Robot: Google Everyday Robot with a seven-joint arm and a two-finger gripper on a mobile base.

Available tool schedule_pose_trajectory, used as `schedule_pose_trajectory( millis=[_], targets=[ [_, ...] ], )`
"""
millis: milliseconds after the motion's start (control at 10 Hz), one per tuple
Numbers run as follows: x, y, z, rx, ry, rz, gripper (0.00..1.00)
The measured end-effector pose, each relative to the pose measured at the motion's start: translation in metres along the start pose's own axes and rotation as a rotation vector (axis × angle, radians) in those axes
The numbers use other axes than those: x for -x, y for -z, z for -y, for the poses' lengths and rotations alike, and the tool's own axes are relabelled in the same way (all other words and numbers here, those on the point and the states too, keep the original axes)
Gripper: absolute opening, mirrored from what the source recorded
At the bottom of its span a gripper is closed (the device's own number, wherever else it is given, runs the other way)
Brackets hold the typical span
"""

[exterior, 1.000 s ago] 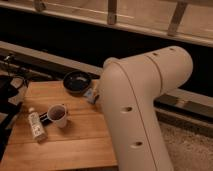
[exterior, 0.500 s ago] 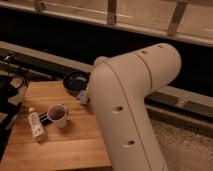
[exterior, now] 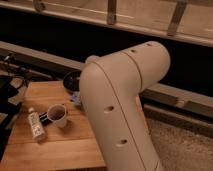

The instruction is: Wipe the white sponge on the table

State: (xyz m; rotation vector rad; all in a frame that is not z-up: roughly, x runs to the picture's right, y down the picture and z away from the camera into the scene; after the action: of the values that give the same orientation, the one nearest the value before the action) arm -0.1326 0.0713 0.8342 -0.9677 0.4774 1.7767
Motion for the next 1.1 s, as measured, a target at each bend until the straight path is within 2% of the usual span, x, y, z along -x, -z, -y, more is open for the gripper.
schedule_pose_trajectory(
  millis=[100,400,600,800,1000,1100],
  targets=[
    [0.001,0.0,0.0,0.002,-0.01,0.005,0.01],
    [0.028,0.02,0.021,0.036,-0.127,0.126,0.01],
    [0.036,0.039,0.05,0.066,-0.213,0.188,0.01],
    [0.038,0.06,0.085,0.116,-0.303,0.246,0.01],
    [0.039,0.079,0.126,0.208,-0.386,0.289,0.01],
    [0.04,0.087,0.145,0.276,-0.417,0.306,0.01]
  ],
)
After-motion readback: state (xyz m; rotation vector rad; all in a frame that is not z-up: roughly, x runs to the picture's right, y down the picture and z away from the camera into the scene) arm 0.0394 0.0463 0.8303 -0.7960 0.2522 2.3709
